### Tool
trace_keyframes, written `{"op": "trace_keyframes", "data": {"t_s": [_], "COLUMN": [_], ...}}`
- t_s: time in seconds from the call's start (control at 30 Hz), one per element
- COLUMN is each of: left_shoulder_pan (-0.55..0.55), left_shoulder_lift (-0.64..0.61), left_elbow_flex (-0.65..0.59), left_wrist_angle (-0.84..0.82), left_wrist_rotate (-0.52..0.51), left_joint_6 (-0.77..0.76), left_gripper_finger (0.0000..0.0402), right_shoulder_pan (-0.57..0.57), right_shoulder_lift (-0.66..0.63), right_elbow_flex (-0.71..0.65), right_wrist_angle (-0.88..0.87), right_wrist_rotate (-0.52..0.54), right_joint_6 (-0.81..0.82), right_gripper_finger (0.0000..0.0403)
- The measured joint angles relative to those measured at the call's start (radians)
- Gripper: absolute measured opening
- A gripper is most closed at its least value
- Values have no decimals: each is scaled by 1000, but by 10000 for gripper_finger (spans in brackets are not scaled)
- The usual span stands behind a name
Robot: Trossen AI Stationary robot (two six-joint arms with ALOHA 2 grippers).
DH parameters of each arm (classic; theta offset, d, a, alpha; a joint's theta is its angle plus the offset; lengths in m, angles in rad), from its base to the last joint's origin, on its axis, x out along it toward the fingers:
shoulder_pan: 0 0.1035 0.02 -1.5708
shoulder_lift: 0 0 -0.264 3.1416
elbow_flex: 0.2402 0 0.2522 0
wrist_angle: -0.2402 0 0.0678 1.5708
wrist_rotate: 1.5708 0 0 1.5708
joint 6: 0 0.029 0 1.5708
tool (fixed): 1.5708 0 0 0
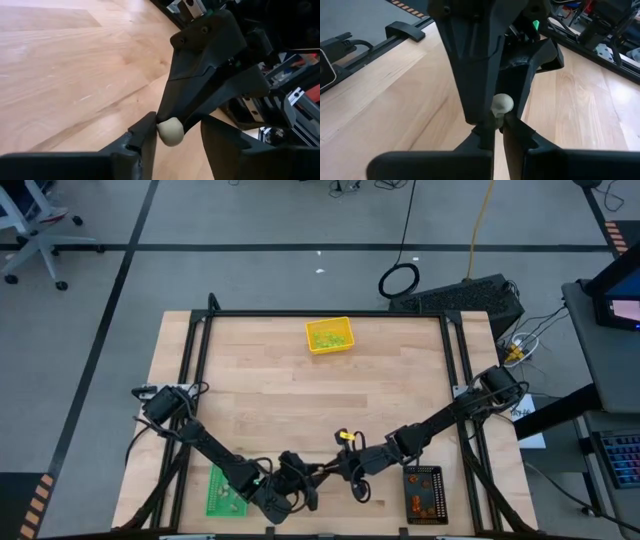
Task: Sort Halloween decoration
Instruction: Put the white skull toy into the green bin
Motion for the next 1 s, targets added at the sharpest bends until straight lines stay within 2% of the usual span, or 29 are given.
{"op": "trace_keyframes", "data": {"t_s": [0.3,0.53,0.63,0.83,1.0], "left_shoulder_pan": [-6,-9,-14,-16,-20], "left_shoulder_lift": [0,0,0,-16,-67], "left_elbow_flex": [0,0,0,4,3], "left_wrist_angle": [-9,-15,-10,5,-12], "left_wrist_rotate": [-24,-36,-35,-22,70], "left_joint_6": [34,41,64,141,352], "left_gripper_finger": [41,35,35,35,35], "right_shoulder_pan": [1,4,14,22,23], "right_shoulder_lift": [1,1,-9,-67,-104], "right_elbow_flex": [0,0,1,0,0], "right_wrist_angle": [-3,-13,-46,-197,-324], "right_wrist_rotate": [3,1,2,26,22], "right_joint_6": [-5,5,15,120,223], "right_gripper_finger": [3,13,49,147,194]}}
